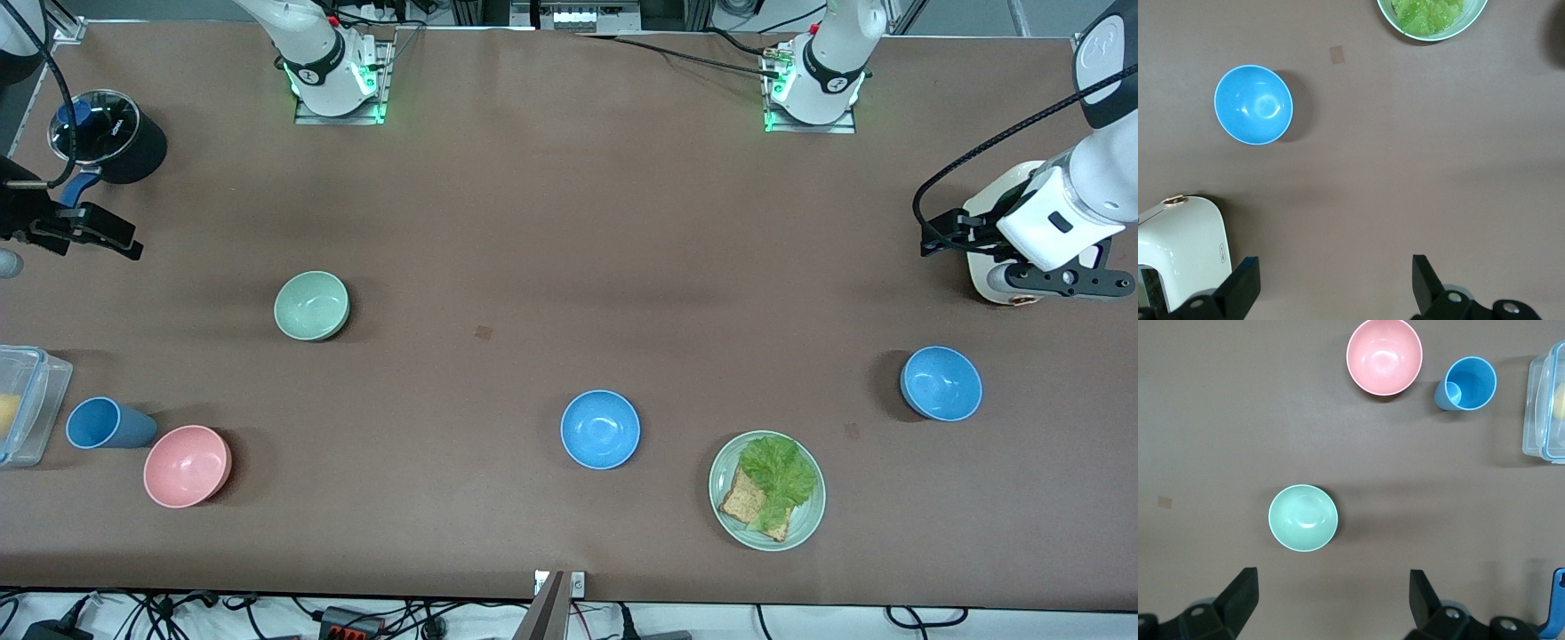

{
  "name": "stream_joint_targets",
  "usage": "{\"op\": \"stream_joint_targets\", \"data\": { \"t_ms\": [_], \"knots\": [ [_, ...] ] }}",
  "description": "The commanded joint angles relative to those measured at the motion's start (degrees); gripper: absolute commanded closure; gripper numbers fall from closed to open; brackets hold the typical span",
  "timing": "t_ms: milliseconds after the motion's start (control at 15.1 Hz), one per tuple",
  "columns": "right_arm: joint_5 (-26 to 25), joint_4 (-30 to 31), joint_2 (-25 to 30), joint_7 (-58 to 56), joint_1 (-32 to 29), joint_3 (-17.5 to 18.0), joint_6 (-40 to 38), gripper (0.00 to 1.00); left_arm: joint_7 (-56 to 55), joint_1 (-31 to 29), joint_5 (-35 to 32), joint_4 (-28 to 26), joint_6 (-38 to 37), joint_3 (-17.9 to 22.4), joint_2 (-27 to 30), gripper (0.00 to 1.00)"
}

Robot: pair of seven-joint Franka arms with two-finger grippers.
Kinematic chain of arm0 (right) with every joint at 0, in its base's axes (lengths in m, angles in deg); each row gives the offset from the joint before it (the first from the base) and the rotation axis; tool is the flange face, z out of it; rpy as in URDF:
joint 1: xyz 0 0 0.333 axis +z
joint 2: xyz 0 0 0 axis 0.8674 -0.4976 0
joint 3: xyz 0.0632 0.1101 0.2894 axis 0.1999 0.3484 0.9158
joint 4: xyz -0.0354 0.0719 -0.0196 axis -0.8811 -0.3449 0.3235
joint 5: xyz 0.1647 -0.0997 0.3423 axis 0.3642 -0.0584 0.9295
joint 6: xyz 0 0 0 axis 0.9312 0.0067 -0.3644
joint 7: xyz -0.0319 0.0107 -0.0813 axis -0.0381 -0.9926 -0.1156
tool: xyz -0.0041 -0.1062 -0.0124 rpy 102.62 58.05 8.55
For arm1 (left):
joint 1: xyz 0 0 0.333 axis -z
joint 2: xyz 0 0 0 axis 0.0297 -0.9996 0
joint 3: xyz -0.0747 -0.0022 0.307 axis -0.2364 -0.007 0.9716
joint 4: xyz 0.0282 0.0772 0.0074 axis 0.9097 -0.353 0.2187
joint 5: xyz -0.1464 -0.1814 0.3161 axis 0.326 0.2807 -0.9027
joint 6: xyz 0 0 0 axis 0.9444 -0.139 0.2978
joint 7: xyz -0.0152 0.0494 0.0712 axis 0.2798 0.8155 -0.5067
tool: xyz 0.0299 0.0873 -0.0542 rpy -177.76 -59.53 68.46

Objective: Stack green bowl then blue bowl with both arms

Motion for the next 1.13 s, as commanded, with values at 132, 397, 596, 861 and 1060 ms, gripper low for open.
{"op": "stream_joint_targets", "data": {
  "t_ms": [132,397,596,861,1060],
  "knots": [
    [-0.9,1.8,1.8,0.1,-0.1,0.4,-0.3,0.0,1.1,-0.2,-0.8,1.1,-0.7,-0.2,-0.7,0.0],
    [-0.6,1.3,1.4,0.1,-0.1,0.3,-0.9,0.0,1.4,-0.5,-1.1,1.2,-0.2,-0.1,-1.6,0.0],
    [-0.4,1.3,-0.2,0.2,-0.1,0.3,-0.8,0.0,1.0,-1.4,-1.5,1.2,3.9,0.6,-6.3,0.0],
    [-0.3,1.6,-6.5,0.2,1.1,0.4,2.6,0.0,1.5,-5.4,-1.9,1.4,13.5,0.6,-13.9,0.0],
    [-0.2,2.0,-13.1,0.9,1.8,0.4,5.7,0.0,1.6,-7.0,-3.4,2.0,17.8,0.7,-19.6,0.0]
  ]
}}
